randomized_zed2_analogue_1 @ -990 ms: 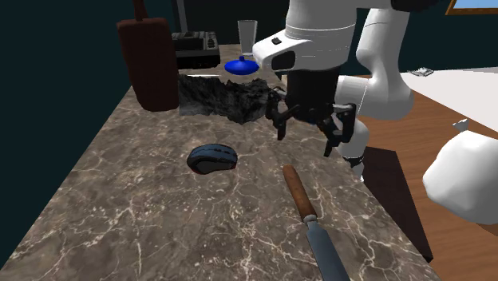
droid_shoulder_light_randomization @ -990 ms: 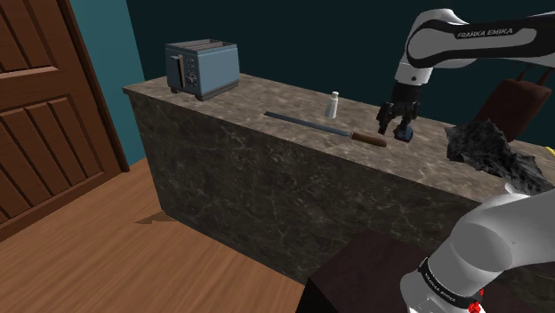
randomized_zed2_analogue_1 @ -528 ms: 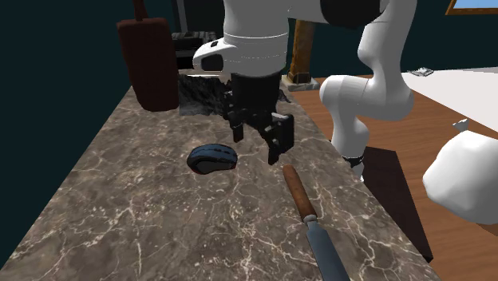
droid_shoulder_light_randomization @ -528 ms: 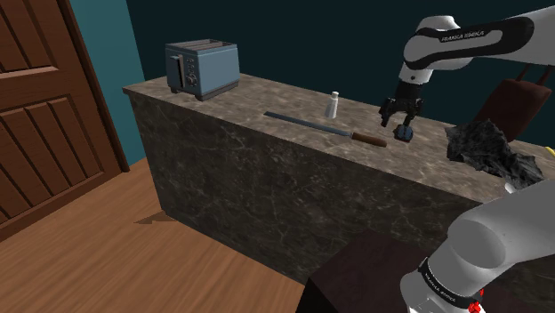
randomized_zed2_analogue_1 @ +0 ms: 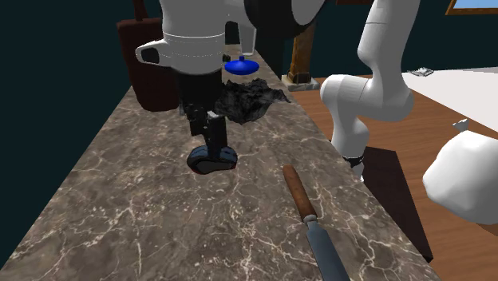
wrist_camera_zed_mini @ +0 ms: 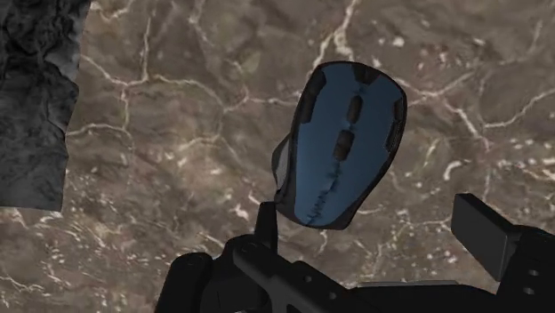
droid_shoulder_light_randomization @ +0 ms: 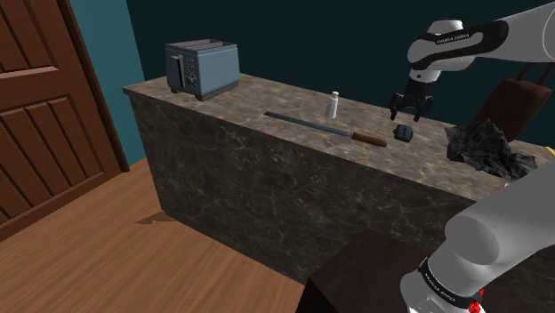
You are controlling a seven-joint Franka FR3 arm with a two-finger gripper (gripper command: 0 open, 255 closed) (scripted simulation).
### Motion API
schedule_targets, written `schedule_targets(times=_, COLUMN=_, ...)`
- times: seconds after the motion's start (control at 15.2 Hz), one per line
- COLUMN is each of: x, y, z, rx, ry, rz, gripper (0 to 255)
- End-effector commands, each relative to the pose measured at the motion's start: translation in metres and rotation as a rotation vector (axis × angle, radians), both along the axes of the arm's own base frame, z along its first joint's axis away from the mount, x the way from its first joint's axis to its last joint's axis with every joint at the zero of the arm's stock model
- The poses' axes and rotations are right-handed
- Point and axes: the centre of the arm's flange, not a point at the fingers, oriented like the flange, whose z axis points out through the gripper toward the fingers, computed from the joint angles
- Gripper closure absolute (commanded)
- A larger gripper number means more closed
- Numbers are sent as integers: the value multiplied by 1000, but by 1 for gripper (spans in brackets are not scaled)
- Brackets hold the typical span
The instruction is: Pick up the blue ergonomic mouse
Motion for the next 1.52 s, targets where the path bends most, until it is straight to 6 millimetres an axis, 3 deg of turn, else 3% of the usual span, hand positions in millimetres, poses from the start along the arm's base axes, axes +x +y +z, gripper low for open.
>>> schedule_targets(times=0.0, x=1, y=-24, z=-3, rx=-15, ry=-11, rz=-56, gripper=0)
schedule_targets(times=0.59, x=1, y=-24, z=-43, rx=-15, ry=-11, rz=-56, gripper=0)
schedule_targets(times=0.66, x=1, y=-24, z=-43, rx=-15, ry=-10, rz=-55, gripper=255)
schedule_targets(times=1.25, x=1, y=-24, z=-43, rx=-15, ry=-11, rz=-56, gripper=255)
schedule_targets(times=1.45, x=1, y=-24, z=-27, rx=-15, ry=-11, rz=-56, gripper=255)
